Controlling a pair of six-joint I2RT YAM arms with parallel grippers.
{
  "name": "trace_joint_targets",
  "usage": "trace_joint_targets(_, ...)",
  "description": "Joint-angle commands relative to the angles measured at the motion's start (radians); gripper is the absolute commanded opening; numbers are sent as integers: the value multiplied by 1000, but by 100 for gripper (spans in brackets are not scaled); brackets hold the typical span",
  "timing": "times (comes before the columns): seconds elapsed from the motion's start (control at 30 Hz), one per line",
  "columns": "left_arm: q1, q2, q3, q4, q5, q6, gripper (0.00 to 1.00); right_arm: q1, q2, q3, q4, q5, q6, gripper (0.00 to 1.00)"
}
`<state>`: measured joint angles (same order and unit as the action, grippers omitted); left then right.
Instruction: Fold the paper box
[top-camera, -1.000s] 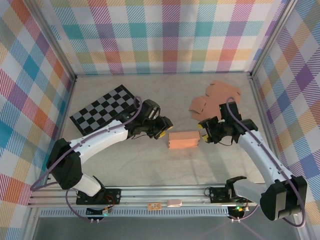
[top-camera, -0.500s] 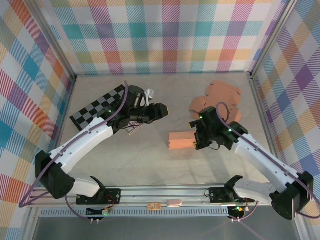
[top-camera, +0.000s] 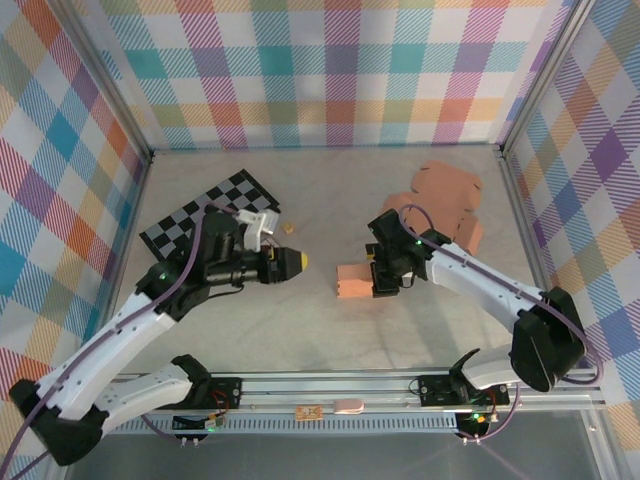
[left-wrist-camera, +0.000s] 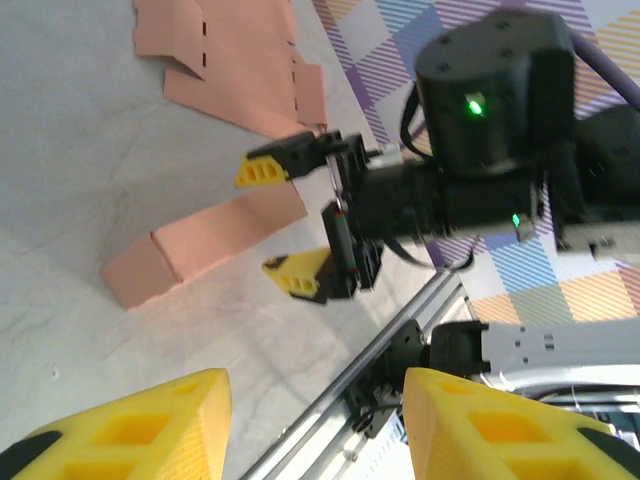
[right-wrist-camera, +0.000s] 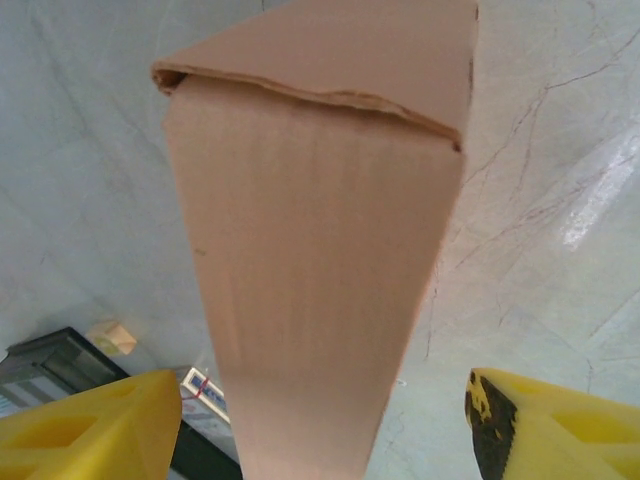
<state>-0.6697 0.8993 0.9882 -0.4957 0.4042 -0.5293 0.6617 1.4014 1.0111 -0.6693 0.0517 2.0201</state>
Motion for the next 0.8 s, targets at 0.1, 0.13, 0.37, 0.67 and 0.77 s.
trace_joint_targets(0.1,0,-168,-64,24,43,66,50,5,74,50,32,-20,-2,74)
trace_joint_targets(0.13,-1,-188,-62,8,50,90,51,6,81,48,36,-19,-3,73)
trace_joint_targets(0.37,0,-250,32,-260,30,290,55,5,121,27,79,-44,-36,65)
trace_joint_targets(0.67,-1,-282,66,-313,-120,372,60,6,137,14,105,-53,-89,57)
trace_joint_targets(0.77,-1,-280,64,-316,-131,371,60,6,133,12,100,-52,-104,54)
